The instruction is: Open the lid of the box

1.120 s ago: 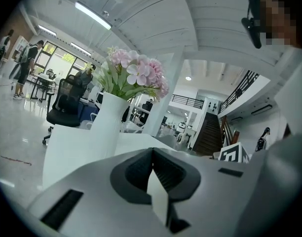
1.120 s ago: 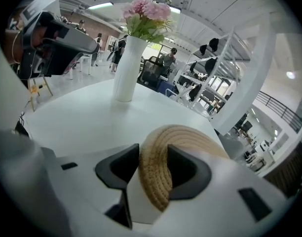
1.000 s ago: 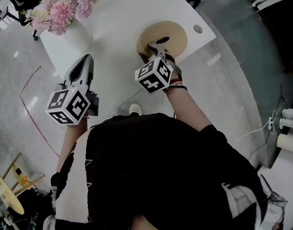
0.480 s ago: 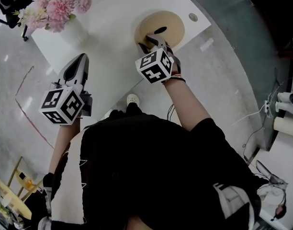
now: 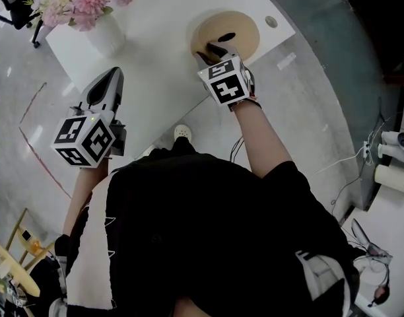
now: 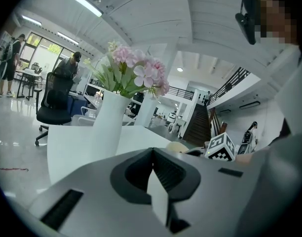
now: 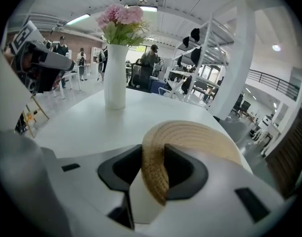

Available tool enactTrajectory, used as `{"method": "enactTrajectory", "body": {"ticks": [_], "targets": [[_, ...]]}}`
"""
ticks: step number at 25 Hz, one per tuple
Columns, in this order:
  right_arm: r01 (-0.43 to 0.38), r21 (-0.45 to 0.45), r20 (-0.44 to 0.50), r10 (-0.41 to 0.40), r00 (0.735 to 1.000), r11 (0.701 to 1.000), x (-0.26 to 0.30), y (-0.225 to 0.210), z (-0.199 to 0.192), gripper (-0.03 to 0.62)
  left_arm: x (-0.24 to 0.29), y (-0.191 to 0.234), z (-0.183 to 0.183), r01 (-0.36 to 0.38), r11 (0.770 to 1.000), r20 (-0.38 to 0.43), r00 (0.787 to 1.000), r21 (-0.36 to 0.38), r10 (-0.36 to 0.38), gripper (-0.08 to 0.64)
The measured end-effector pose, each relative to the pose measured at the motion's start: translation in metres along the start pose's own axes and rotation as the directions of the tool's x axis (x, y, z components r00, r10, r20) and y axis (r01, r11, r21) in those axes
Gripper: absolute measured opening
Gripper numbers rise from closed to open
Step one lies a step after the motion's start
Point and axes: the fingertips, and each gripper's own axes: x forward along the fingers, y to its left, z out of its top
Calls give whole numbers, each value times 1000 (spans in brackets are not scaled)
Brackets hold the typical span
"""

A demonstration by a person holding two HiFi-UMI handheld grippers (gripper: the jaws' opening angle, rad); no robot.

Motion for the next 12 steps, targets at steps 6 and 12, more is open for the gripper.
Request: {"method": "enactTrajectory", "body": {"ticks": [6,12], "targets": [[-59,63,8,59,998,996,-3,-5,-2,143,-2,-1,4,-10,1000,14,1000,1,10,11],[-140,147,33,136,990,979,-4,-5,0,144,1,-3,10,-13,1000,29,999,6,13,11]]}}
